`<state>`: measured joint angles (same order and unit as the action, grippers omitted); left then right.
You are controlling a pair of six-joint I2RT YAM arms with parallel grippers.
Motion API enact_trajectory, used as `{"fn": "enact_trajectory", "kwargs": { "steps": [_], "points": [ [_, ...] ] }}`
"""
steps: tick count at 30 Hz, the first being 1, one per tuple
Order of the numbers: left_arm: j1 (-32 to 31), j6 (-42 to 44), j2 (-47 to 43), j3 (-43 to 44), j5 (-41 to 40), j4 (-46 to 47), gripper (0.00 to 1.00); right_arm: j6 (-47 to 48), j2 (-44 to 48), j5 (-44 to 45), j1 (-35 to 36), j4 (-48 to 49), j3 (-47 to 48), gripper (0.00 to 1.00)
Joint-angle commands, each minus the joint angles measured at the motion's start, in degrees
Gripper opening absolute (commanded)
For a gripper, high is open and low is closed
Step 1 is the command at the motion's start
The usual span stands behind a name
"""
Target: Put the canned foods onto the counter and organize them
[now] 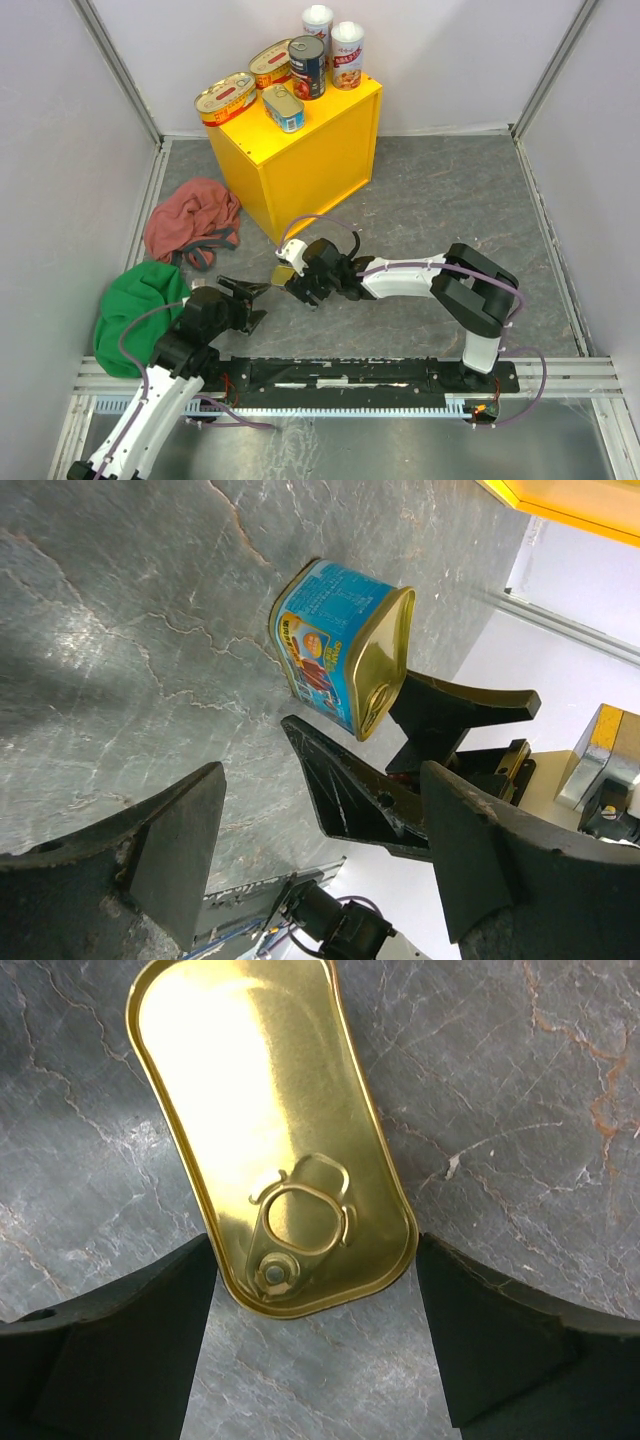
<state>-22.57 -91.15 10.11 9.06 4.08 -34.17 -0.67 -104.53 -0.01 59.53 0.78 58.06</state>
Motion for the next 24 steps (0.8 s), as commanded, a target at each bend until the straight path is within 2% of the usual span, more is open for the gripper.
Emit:
{"fn": "enact_trajectory", "kwargs": {
  "steps": [1, 8, 13, 16, 22, 24],
  "points": [
    [0.25, -2.26, -1.91, 2.44, -1.79, -2.87, 0.85, 1.10, -0.60, 0.19, 0.24, 5.88, 2.40, 0.87],
    [0.26, -2.65, -3.28, 3.28, -2.37, -5.14, 0.85, 1.69, -1.50, 0.56, 0.19, 8.35, 2.34, 0.85],
    [0.29, -2.07, -2.68, 4.22, -2.74, -5.85, 0.85, 1.36, -2.16, -0.56, 0.24, 9.64, 1.78, 0.80],
    [0.24, -1.92, -2.61, 4.54, -3.04, -5.90, 0.85, 0.71, -2.10, -1.79, 0.23, 10.15, 1.19, 0.72],
    [0.30, -2.31, -3.38, 4.07, -3.37, -5.65, 0.85, -0.80, 0.81, -2.53, 0.19, 10.92, -1.23, 0.47],
    [0.28, -2.71, -3.93, 3.65, -3.50, -5.44, 0.84, -1.63, 2.53, -2.58, 0.21, 10.94, -2.06, 0.43]
  ]
}}
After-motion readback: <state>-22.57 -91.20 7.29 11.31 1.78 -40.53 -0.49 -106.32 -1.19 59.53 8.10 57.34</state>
